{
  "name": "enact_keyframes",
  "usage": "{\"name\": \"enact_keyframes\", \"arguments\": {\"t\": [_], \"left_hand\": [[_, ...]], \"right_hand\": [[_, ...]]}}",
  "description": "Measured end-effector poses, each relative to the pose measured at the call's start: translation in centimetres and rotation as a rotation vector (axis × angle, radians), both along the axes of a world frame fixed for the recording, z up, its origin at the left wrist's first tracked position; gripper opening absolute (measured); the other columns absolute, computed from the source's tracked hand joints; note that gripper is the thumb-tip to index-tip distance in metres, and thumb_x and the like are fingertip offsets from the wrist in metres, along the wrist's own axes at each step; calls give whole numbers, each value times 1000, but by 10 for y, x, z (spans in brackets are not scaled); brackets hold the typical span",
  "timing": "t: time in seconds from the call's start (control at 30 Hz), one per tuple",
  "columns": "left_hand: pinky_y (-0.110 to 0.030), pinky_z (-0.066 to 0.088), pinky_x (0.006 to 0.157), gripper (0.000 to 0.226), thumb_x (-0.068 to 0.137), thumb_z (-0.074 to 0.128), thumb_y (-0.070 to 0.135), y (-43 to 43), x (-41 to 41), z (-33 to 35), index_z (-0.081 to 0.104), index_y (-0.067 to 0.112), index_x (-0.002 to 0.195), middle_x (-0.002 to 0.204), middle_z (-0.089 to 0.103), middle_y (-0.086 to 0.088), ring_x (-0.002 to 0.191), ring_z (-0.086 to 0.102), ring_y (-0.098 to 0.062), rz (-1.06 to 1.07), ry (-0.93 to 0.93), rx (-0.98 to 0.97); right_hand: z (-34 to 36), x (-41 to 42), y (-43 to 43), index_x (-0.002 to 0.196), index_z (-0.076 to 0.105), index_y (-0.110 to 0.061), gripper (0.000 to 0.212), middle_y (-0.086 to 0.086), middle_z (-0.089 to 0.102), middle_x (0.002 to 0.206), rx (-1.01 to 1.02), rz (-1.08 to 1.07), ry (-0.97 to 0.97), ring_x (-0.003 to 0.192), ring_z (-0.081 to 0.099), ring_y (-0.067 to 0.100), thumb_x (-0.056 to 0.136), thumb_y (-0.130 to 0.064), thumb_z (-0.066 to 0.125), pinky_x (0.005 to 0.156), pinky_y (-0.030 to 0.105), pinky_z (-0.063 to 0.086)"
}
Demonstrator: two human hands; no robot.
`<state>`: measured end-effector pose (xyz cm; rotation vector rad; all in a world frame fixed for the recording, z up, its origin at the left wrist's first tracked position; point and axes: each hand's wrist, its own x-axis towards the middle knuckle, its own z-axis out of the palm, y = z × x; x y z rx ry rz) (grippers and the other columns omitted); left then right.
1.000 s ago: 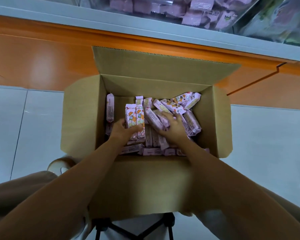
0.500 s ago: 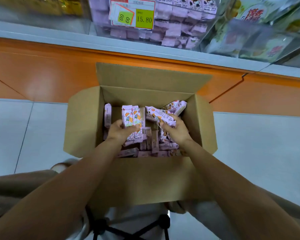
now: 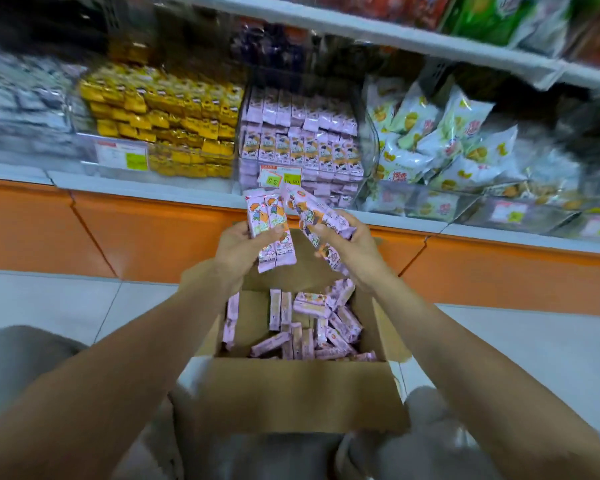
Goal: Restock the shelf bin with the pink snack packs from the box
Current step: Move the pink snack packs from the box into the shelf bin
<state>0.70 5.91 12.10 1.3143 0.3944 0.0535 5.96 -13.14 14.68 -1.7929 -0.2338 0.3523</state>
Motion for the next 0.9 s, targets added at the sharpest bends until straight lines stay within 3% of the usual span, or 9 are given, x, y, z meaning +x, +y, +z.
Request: {"name": "enact_keyframes", "arguments": {"t": [0.1, 0.2, 0.23, 0.33, 0.5, 0.6, 0.7, 0.8, 0.9], "left_hand": [[-32, 58, 72, 34, 82, 75, 21, 10, 2, 34, 68, 6, 112, 105, 73, -9, 89, 72, -21, -13, -89, 55], [-27, 57, 68, 31, 82, 75, 20, 20, 14, 61, 69, 6, 109, 100, 74, -7, 84, 73, -17, 10, -128, 104], [-28, 57, 69, 30, 82, 76, 20, 23, 21, 67, 70, 6, 108, 101, 74, -7, 84, 73, -18, 19, -137, 116], [-23, 57, 67, 31, 82, 76, 19, 32, 42, 75, 69, 6, 108, 103, 73, -6, 83, 72, -13, 37, -135, 127], [-31, 54, 86, 35, 82, 76, 23, 41, 74, 72, 67, 5, 111, 107, 70, 0, 95, 67, -16, 20, -93, 168], [-19, 46, 78, 39, 83, 75, 24, 41, 86, 73, 65, 6, 116, 109, 67, 2, 95, 62, -11, 10, -87, 196], [-15, 46, 70, 35, 82, 76, 26, 40, 93, 73, 68, 9, 111, 107, 70, -2, 92, 64, -12, 6, -79, 205], [-21, 49, 78, 32, 81, 76, 24, 38, 95, 74, 68, 10, 108, 108, 70, -4, 99, 66, -17, 15, -73, 159], [-35, 52, 88, 33, 80, 78, 24, 37, 96, 77, 69, 6, 107, 108, 72, -6, 99, 68, -21, 61, -43, 93]], "right_hand": [[39, 14, 14, 146, 32, -22, 65, 20, 61, 79, 13, -34, -79, 108, 57, 47, 91, -31, 65, 94, 51, 48], [78, 30, 34, 143, 39, -11, 61, 5, 56, 129, 1, -138, -207, 110, 59, 23, 91, -27, 65, 83, 26, 48], [83, 40, 40, 138, 44, -8, 55, 7, 54, 126, -16, -174, -237, 107, 58, 20, 91, -25, 65, 83, 25, 49], [88, 78, 58, 134, 48, -6, 54, 5, 53, 110, -186, -224, -340, 104, 54, 22, 90, -30, 66, 95, 40, 46], [62, 137, 63, 129, 54, -4, 51, 21, 46, 130, -553, -227, -513, 120, 47, 35, 88, -31, 68, 98, 38, 39], [51, 150, 60, 129, 54, -8, 55, 18, 42, 133, -624, -188, -549, 124, 42, 34, 84, -35, 71, 104, 39, 37], [50, 152, 58, 141, 43, -22, 77, 8, 30, 149, -726, -97, -481, 138, 27, 30, 78, -58, 68, 112, 51, 26], [56, 139, 54, 143, 37, -31, 77, 1, 22, 155, -614, -30, -547, 143, 17, 23, 79, -66, 60, 113, 56, 18], [63, 111, 51, 130, 47, -32, 62, -5, 45, 130, -345, 13, -688, 122, 43, 14, 78, -63, 60, 104, 42, 37]]}}
